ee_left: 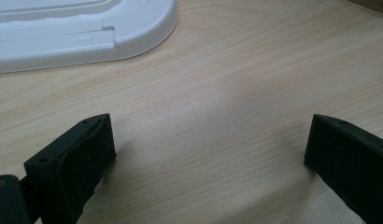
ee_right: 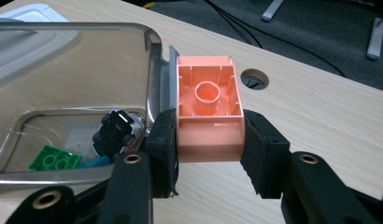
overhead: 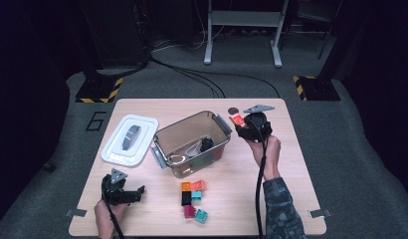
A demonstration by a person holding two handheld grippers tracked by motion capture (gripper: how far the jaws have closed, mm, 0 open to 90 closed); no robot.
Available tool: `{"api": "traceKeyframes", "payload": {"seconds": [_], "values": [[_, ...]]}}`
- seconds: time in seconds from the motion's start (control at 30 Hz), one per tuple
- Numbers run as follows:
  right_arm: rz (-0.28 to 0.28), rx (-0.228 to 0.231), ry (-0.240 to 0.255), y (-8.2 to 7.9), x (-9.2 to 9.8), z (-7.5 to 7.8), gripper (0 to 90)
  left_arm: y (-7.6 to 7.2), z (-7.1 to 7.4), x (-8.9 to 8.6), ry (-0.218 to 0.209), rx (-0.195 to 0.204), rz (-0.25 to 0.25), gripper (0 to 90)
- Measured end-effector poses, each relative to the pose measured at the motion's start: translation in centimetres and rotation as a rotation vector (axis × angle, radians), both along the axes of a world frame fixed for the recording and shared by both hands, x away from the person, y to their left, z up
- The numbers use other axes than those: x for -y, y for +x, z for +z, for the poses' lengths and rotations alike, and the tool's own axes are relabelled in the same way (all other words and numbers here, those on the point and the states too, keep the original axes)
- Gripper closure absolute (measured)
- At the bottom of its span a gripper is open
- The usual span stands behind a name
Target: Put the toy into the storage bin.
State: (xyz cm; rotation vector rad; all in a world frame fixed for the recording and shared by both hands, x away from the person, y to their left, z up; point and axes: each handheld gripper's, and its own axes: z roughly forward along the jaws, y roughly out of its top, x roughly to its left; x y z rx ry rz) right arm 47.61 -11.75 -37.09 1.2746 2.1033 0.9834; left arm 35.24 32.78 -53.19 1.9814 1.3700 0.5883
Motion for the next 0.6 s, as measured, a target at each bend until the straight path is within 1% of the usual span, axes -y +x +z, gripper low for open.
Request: {"api": "traceKeyframes", "payload": {"seconds": [0.03, 0.07, 0.13, 0.3, 0.37, 0.47, 0.53, 0.6], "values": [[0.004, -0.003, 0.004, 0.1, -0.2, 0.1, 58.1, 0.0, 0.0, 0.0, 0.0, 0.0, 0.0, 1.5], [0.012, 0.005, -0.005, 0.1, -0.5, 0.3, 58.1, 0.0, 0.0, 0.0, 0.0, 0.0, 0.0, 1.5], [0.019, -0.001, -0.008, 0.2, -1.0, 0.5, 58.1, 0.0, 0.0, 0.0, 0.0, 0.0, 0.0, 1.5], [0.047, 0.007, -0.014, 0.3, -2.1, 1.1, 58.2, 0.0, 0.0, 0.0, 0.0, 0.0, 0.0, 1.5], [0.056, 0.002, -0.014, 0.3, -2.6, 1.2, 58.1, 0.0, 0.0, 0.0, 0.0, 0.0, 0.0, 1.5], [0.081, 0.005, -0.029, 0.4, -3.3, 1.2, 58.1, 0.0, 0.0, 0.0, 0.0, 0.0, 0.0, 1.5], [0.09, -0.017, -0.028, 0.4, -3.8, 1.1, 58.1, 0.0, 0.0, 0.0, 0.0, 0.0, 0.0, 1.5], [0.111, -0.026, -0.033, 0.6, -4.1, 0.9, 58.1, 0.0, 0.0, 0.0, 0.0, 0.0, 0.0, 1.5]]}}
